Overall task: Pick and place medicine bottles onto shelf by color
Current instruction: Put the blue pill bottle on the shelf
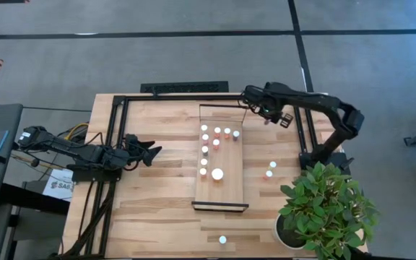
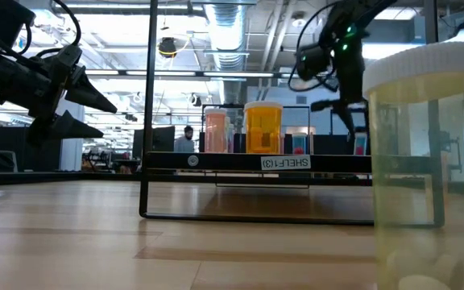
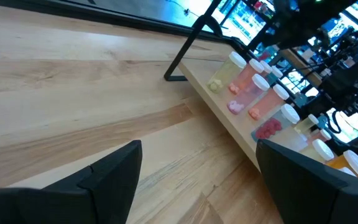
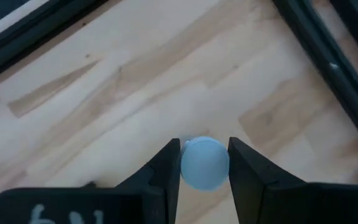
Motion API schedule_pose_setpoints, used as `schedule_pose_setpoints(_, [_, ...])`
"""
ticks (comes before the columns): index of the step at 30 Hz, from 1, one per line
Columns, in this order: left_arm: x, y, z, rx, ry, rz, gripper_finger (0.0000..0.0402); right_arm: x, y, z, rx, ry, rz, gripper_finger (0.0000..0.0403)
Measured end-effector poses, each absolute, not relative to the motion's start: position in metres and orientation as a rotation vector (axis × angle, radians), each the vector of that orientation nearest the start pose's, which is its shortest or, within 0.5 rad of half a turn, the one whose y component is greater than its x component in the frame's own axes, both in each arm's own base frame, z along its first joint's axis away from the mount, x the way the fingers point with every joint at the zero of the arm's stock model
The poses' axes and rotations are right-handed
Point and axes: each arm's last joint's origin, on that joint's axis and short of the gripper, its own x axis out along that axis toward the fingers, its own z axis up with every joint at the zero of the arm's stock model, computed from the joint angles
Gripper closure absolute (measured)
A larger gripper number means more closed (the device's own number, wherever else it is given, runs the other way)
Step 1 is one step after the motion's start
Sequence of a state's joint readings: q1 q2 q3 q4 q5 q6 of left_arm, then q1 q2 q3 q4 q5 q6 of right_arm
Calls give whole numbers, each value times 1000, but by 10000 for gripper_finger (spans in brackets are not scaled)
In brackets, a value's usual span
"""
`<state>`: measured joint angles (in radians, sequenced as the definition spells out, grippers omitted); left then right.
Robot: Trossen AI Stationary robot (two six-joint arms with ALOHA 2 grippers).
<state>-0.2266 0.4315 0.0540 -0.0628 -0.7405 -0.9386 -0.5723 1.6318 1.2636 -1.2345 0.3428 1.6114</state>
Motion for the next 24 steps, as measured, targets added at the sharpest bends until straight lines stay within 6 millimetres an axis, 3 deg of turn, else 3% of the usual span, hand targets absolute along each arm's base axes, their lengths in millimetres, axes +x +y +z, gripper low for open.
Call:
schedule_pose_setpoints(9, [112,-6,141,-699,125,642,99,214,-132,273,1294,571,-1914,282])
schedule_pose_setpoints(15, [112,-6,141,-699,125,642,99,217,-108,281,1286,654,-1807,282])
schedule_pose_setpoints(24, [112,-6,141,-699,125,642,99,227,-54,289,1244,794,-1596,282])
